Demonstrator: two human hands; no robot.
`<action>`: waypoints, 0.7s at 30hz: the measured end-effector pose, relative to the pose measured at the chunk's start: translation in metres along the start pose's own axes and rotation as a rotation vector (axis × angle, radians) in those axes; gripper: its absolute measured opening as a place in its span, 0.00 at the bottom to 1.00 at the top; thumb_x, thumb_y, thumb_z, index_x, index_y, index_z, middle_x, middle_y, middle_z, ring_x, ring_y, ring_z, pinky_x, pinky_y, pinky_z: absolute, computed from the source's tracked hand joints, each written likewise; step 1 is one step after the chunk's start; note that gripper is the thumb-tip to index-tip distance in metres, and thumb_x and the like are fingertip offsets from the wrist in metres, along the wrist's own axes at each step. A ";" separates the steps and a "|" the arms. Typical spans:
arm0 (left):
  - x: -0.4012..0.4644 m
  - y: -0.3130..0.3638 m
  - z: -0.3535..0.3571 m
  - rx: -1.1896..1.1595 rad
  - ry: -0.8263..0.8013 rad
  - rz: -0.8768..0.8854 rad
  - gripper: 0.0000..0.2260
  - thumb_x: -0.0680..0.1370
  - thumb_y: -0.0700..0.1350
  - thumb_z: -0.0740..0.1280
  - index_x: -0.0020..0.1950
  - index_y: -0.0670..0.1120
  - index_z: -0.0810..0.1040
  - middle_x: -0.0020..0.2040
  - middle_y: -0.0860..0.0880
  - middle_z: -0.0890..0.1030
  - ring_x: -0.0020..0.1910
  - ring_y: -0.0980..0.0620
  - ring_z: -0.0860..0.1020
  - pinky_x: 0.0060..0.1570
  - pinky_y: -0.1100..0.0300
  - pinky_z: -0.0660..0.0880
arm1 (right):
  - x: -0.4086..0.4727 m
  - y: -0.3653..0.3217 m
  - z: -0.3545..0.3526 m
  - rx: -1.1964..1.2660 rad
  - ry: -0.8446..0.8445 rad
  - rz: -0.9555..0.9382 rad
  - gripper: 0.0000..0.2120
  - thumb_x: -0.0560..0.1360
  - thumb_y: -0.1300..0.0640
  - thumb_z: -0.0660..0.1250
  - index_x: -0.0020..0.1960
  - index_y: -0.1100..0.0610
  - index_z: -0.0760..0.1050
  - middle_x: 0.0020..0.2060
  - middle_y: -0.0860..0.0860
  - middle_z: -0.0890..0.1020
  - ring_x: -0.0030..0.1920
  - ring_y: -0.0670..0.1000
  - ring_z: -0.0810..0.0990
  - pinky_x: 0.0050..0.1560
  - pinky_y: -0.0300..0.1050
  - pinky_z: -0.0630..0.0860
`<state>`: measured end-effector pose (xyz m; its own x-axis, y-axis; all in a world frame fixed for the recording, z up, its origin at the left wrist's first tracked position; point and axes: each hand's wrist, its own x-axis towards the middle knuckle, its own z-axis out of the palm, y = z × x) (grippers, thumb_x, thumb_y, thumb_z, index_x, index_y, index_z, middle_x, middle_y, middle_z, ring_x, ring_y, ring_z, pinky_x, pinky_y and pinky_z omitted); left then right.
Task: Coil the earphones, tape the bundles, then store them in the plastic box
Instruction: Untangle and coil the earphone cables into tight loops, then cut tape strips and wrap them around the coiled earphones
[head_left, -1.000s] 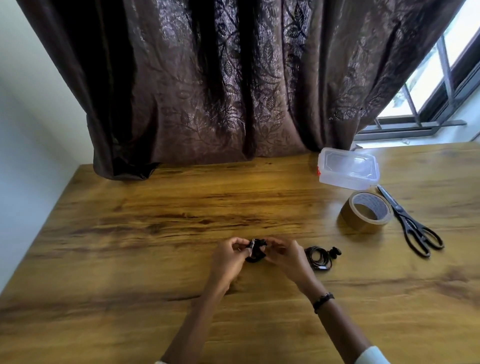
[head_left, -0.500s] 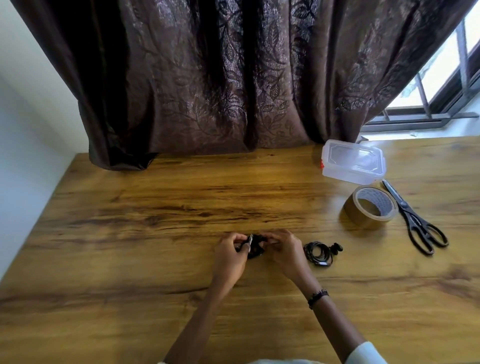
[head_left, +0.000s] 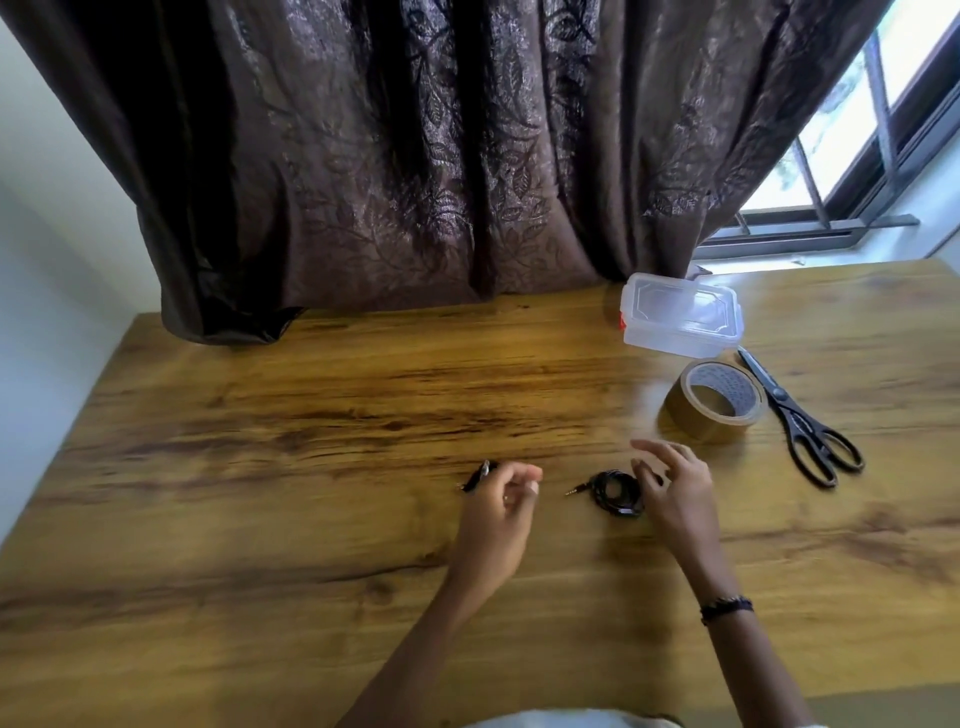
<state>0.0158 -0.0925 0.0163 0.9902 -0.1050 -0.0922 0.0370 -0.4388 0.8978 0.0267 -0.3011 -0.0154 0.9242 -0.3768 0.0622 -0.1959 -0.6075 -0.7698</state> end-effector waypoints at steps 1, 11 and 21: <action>0.000 0.002 0.007 -0.007 -0.049 -0.012 0.09 0.81 0.44 0.61 0.59 0.48 0.76 0.53 0.56 0.79 0.45 0.66 0.75 0.41 0.77 0.71 | 0.002 0.008 -0.002 -0.029 -0.026 0.038 0.09 0.77 0.60 0.68 0.56 0.56 0.81 0.54 0.54 0.79 0.59 0.55 0.74 0.57 0.46 0.72; 0.012 0.002 0.073 0.135 -0.172 -0.063 0.16 0.80 0.43 0.63 0.68 0.47 0.72 0.72 0.50 0.67 0.72 0.51 0.65 0.68 0.58 0.68 | -0.003 0.016 -0.009 0.015 -0.212 -0.007 0.12 0.72 0.66 0.72 0.54 0.58 0.82 0.48 0.50 0.79 0.49 0.49 0.79 0.43 0.19 0.69; 0.008 -0.006 0.072 0.256 -0.043 -0.143 0.21 0.81 0.46 0.61 0.74 0.44 0.65 0.76 0.50 0.60 0.74 0.51 0.59 0.71 0.52 0.63 | 0.001 0.001 0.015 0.045 -0.280 -0.161 0.12 0.73 0.67 0.70 0.55 0.59 0.82 0.48 0.49 0.79 0.47 0.45 0.78 0.46 0.21 0.70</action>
<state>0.0136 -0.1553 -0.0207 0.9706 -0.0608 -0.2329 0.1355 -0.6618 0.7373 0.0327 -0.2917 -0.0259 0.9977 -0.0671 0.0130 -0.0307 -0.6098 -0.7919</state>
